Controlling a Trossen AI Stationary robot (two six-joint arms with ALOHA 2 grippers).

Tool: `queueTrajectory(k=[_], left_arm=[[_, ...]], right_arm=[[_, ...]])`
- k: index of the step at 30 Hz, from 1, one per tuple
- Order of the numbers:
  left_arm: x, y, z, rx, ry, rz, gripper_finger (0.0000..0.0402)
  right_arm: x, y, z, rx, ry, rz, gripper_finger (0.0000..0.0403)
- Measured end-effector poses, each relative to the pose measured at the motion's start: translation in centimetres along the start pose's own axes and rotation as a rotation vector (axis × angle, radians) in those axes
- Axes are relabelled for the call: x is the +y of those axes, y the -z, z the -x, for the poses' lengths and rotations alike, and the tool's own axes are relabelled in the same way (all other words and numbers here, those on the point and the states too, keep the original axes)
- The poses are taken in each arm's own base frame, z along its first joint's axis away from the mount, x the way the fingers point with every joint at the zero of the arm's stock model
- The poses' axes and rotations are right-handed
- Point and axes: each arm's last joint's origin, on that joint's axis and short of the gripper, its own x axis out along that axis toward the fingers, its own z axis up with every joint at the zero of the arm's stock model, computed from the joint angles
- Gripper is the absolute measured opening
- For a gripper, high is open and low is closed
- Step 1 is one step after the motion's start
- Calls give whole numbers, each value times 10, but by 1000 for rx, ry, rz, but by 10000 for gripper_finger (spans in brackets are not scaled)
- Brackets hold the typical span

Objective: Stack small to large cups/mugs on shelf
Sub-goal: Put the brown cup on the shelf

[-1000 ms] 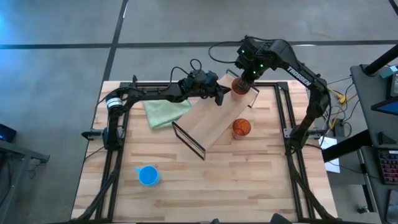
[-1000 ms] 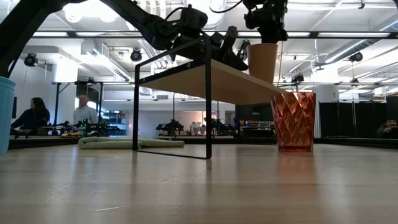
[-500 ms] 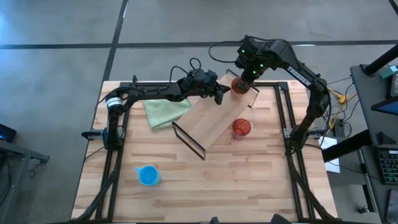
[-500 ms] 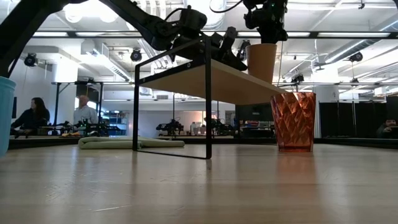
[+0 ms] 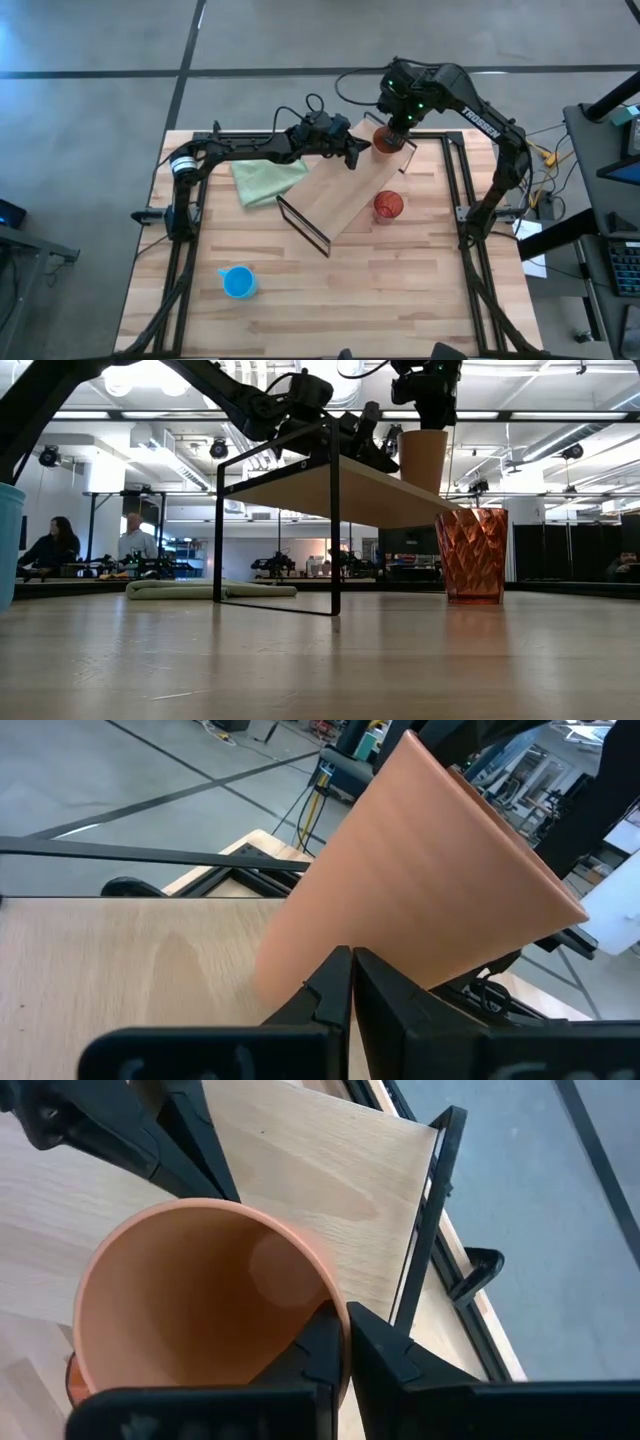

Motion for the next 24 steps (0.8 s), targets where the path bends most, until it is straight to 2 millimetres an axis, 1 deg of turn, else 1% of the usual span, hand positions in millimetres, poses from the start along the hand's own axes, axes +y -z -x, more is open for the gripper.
queueTrajectory(k=[6, 11, 24], left_arm=[[8, 4, 1, 54, -36, 8, 0], [13, 4, 3, 68, -55, 14, 0], [14, 2, 3, 64, -56, 15, 0]], right_arm=[[0, 0, 0, 2, -2, 19, 41], [0, 0, 1, -1, 1, 4, 51], [0, 0, 0, -4, 5, 1, 52]])
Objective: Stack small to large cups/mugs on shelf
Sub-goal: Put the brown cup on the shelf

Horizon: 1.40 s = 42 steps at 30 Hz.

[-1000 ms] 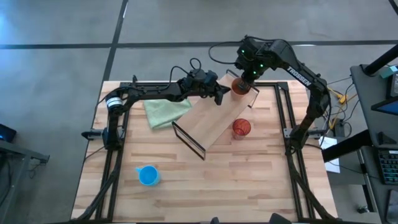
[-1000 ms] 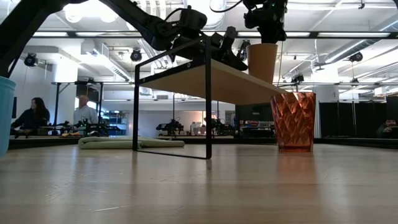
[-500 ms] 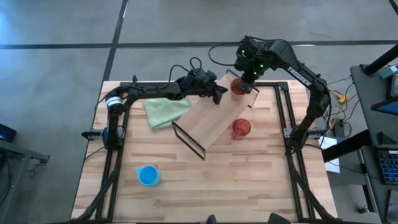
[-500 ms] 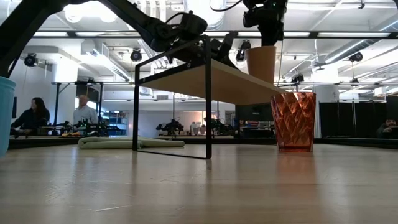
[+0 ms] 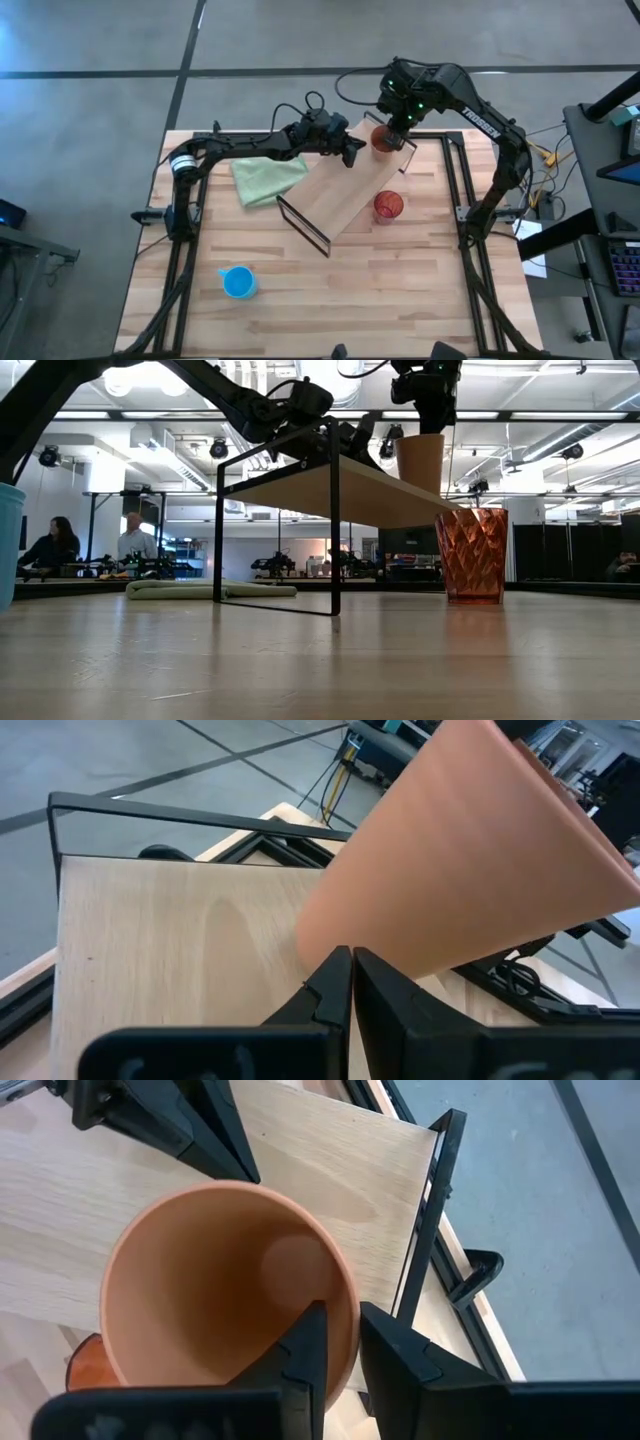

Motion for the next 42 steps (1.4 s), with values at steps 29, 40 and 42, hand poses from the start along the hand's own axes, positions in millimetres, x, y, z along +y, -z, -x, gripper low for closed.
queueTrajectory(k=[29, 40, 42], left_arm=[[-10, -15, 13, -22, 57, -10, 0], [-17, -26, 23, -53, 68, -60, 0], [-17, -26, 24, -55, 68, -60, 0]], right_arm=[[-2, 0, 1, -3, 44, 26, 52], [-5, 0, 9, -3, 155, 22, 52], [-5, 0, 12, -4, 155, 22, 52]])
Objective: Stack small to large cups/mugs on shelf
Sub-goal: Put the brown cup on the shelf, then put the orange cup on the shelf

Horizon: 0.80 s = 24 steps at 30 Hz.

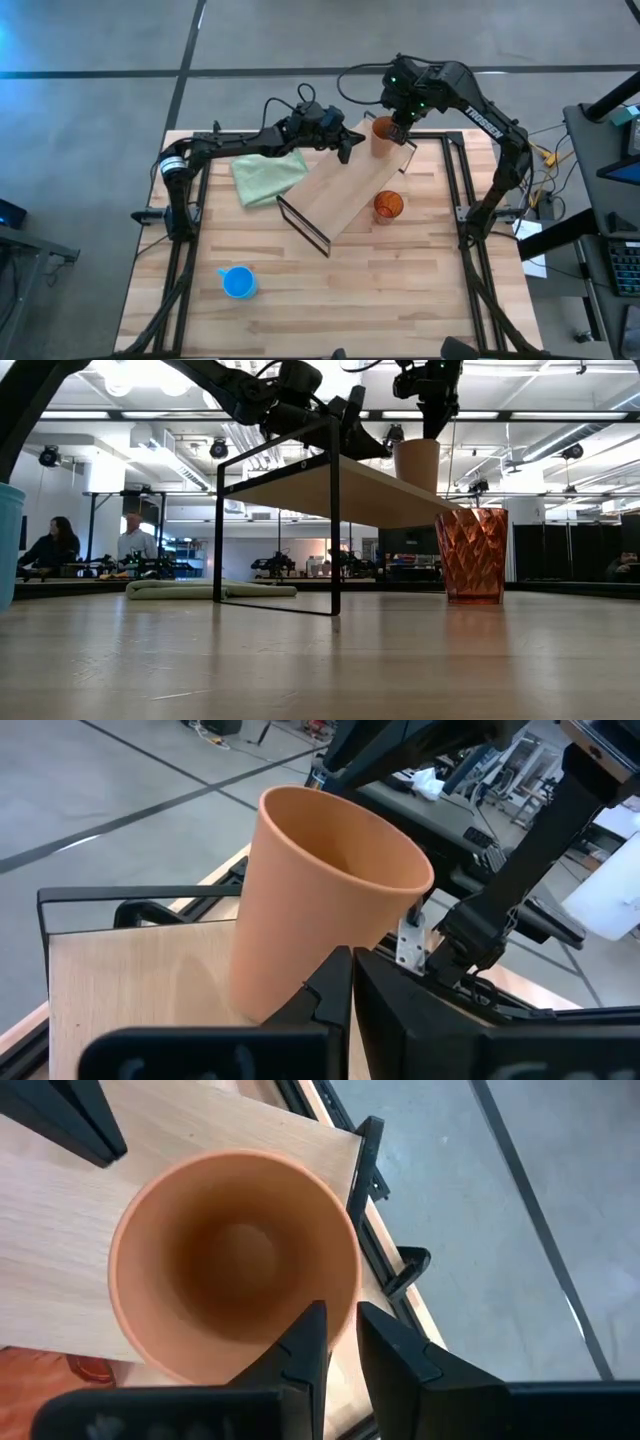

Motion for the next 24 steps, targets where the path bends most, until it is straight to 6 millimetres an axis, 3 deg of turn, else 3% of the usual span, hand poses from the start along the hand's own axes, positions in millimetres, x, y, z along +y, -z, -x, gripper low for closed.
queueTrajectory(k=[7, 11, 18, 24], left_arm=[[-1, -2, 2, 8, 16, 1, 0], [-10, -12, 15, 24, 54, 1, 0], [-33, -34, 67, 147, 26, -37, 0], [-72, -48, 122, 173, 77, -80, 0]], right_arm=[[-3, 6, 24, -36, 6, -93, 52], [-5, 16, 52, -126, 21, -93, 52], [-1, 54, 103, -275, 12, -128, 52], [17, 90, 132, -376, -217, -181, 52]])
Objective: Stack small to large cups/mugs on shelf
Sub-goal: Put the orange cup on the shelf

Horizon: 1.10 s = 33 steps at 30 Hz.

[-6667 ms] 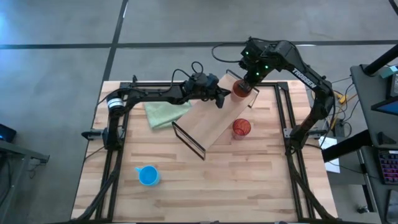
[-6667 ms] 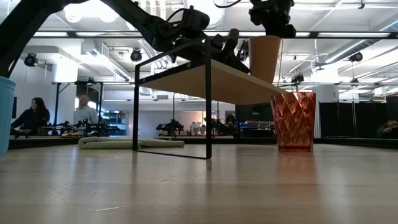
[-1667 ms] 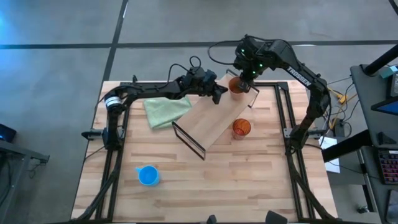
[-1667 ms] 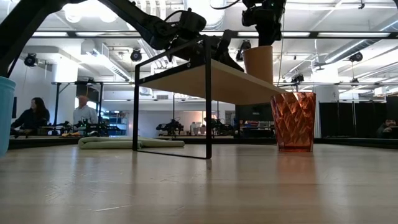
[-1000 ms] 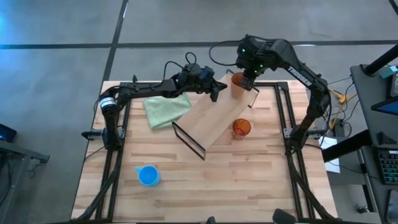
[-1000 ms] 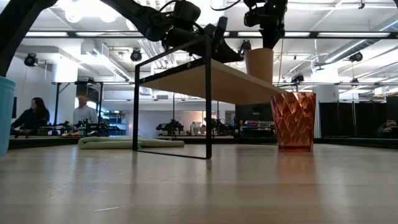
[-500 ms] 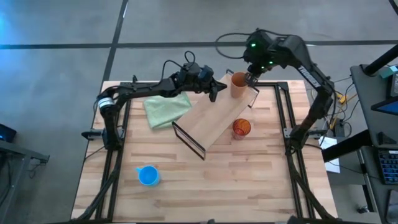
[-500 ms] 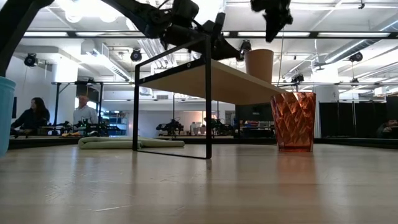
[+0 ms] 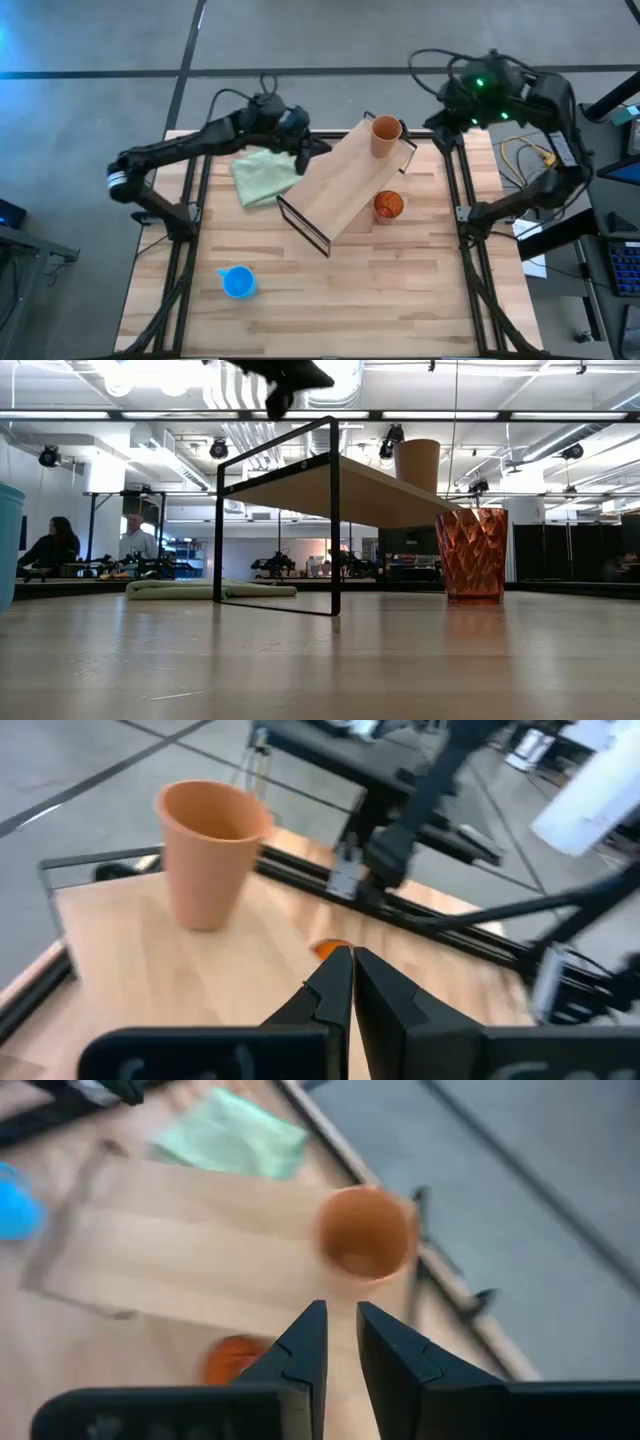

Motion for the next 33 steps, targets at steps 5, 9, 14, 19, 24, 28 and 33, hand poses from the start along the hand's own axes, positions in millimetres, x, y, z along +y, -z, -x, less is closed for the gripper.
queueTrajectory(k=[5, 9, 14, 19, 24, 28, 33], left_arm=[[-34, 5, 37, 24, 66, -19, 0], [-54, 20, 57, 66, 116, 55, 0], [-69, 49, 73, 130, 161, 160, 0], [-78, 83, 79, 206, 123, 308, 0], [-88, 117, 81, 309, 85, 383, 0], [-89, 136, 79, 407, 39, 451, 0], [-90, 142, 74, 414, 6, 445, 0]], right_arm=[[15, 26, 10, 20, -69, -46, 52], [24, 43, 2, 54, -104, -104, 52], [32, 67, -23, 122, -78, -150, 52], [40, 99, -58, 285, -51, -202, 52], [45, 126, -90, 437, -2, -229, 52], [47, 139, -114, 519, 40, -218, 52], [51, 150, -143, 590, 53, -214, 52]])
